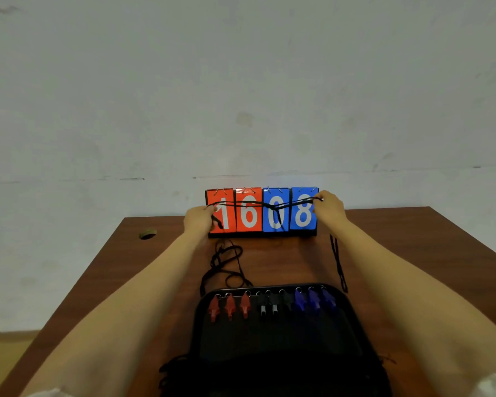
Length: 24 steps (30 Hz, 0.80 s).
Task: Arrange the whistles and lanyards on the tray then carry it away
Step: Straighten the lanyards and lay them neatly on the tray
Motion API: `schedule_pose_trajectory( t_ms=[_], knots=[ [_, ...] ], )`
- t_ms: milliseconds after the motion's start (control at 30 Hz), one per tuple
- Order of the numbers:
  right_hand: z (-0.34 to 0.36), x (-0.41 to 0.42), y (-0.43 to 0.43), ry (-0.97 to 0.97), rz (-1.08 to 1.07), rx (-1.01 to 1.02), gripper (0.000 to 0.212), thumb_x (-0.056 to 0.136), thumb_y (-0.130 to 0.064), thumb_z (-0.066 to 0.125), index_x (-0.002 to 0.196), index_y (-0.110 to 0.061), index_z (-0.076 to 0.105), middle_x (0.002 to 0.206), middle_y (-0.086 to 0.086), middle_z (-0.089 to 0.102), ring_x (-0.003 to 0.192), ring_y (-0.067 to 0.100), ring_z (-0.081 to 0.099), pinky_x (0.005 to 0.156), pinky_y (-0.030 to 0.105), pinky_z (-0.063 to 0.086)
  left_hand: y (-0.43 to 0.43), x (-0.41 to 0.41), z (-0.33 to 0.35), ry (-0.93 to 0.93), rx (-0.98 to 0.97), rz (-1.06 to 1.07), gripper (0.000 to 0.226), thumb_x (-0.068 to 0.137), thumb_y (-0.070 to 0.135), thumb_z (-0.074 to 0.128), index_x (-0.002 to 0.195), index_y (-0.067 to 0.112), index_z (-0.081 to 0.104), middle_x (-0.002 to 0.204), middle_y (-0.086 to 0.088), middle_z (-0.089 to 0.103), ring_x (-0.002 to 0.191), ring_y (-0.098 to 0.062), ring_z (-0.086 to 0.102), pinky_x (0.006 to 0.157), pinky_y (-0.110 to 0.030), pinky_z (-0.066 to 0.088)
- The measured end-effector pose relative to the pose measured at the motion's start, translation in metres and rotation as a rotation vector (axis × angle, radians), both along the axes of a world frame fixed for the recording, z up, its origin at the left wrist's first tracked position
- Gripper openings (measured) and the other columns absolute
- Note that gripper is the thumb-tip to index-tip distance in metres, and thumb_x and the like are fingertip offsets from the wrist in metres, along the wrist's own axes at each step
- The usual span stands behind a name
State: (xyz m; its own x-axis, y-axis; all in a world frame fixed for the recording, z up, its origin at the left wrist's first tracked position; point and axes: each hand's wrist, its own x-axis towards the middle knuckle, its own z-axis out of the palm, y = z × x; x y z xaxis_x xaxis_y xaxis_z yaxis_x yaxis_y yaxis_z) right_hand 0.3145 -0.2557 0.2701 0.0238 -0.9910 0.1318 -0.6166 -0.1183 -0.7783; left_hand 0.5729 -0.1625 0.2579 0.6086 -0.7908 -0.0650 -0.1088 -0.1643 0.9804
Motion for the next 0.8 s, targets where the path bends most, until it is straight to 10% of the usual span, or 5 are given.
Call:
schedule_pose_trajectory(
  t_ms=[133, 300, 500, 700, 800],
  knots=[
    [-0.006, -0.003, 0.001, -0.105, -0.08, 0.044, 0.024, 0.098, -0.009, 0.035, 0.111, -0.002, 0.053, 0.113, 0.02, 0.062, 0.097, 0.034, 0.064, 0.067, 0.034, 0.043, 0.003, 0.004, -0.012, 0.149, 0.147, 0.126, 0.021, 0.096, 0.004, 0.04, 0.09, 0.002, 0.06, 0.071, -0.011, 0.059, 0.04, -0.012, 0.054, 0.042, -0.02, 0.041],
    [-0.001, 0.004, 0.014, 0.006, 0.137, 0.011, 0.025, 0.1, -0.01, 0.035, 0.114, -0.003, 0.055, 0.105, 0.014, 0.063, 0.068, 0.012, 0.057, 0.049, 0.014, 0.038, 0.007, -0.018, -0.029, -0.455, 0.567, -0.192, 0.033, 0.092, 0.024, 0.058, 0.118, 0.004, 0.053, 0.132, -0.018, 0.05, 0.117, -0.03, 0.053, 0.1, -0.035, 0.045],
    [0.012, 0.024, 0.033, 0.091, 0.434, -0.116, 0.02, 0.1, -0.015, 0.037, 0.104, -0.013, 0.057, 0.083, -0.001, 0.061, 0.058, 0.016, 0.043, 0.05, 0.019, 0.035, 0.012, -0.082, -0.012, -0.462, 0.194, -0.534, 0.066, 0.092, 0.01, 0.059, 0.148, 0.011, 0.025, 0.15, -0.012, 0.034, 0.135, -0.027, 0.039, 0.109, -0.035, 0.035],
    [0.041, 0.025, 0.035, -0.061, 0.371, -0.23, 0.022, 0.098, -0.011, 0.037, 0.103, -0.01, 0.059, 0.082, 0.002, 0.061, 0.051, 0.005, 0.045, 0.04, 0.01, 0.032, 0.004, -0.083, -0.024, -0.417, 0.169, -0.542, 0.019, 0.097, 0.01, 0.048, 0.113, 0.004, 0.054, 0.085, -0.005, 0.06, 0.064, -0.008, 0.053, 0.06, -0.014, 0.045],
    [0.047, 0.018, 0.029, -0.112, 0.241, -0.289, 0.023, 0.099, -0.011, 0.036, 0.104, -0.008, 0.058, 0.082, 0.005, 0.06, 0.047, 0.004, 0.044, 0.04, 0.009, 0.033, 0.003, -0.062, -0.034, -0.375, 0.236, -0.465, 0.012, 0.099, 0.01, 0.044, 0.101, 0.003, 0.054, 0.072, -0.003, 0.059, 0.056, -0.013, 0.055, 0.059, -0.021, 0.048]
  ],
)
